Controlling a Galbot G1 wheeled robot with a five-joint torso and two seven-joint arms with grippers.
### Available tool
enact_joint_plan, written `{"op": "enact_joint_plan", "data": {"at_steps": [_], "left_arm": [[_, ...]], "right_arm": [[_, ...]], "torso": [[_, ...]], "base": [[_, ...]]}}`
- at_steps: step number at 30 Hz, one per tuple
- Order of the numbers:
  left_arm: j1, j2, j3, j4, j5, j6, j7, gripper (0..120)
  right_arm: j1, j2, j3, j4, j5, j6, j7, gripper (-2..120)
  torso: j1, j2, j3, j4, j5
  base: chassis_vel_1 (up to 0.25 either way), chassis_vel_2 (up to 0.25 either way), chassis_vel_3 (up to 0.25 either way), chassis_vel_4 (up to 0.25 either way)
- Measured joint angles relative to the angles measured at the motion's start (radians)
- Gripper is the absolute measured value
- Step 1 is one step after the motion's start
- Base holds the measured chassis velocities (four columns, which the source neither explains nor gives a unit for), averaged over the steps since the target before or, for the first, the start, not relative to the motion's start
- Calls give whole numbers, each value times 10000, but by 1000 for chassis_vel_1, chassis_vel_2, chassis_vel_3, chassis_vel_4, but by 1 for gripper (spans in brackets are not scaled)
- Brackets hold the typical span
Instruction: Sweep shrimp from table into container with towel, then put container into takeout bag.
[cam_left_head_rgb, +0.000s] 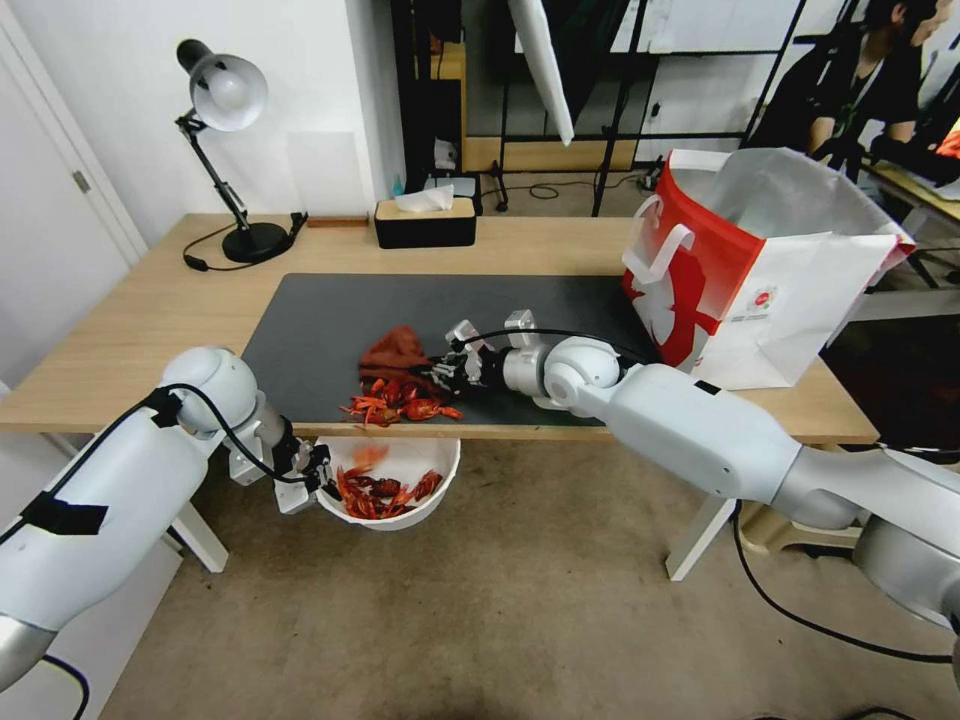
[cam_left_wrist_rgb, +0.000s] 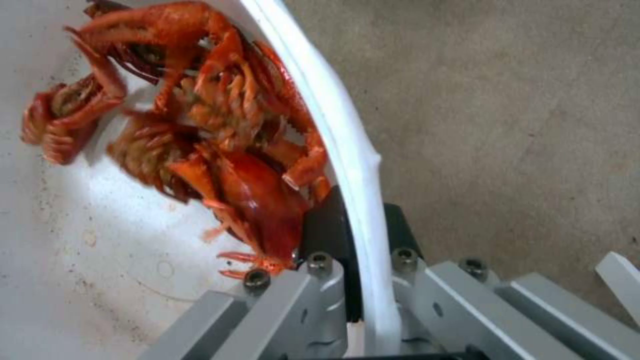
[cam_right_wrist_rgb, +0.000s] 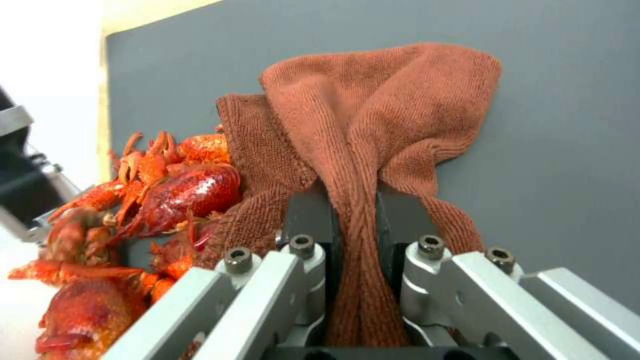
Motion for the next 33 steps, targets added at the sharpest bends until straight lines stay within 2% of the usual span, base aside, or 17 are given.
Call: {"op": "enact_joint_plan", "data": {"at_steps": [33], "left_arm": [[42,-36,-89,-12,14,0,0,0]], "right_arm": [[-128,-674,-812,2183,116,-70,50,7]], "torso": [[0,1,0,0,1]], "base": [[0,0,0,0]]}}
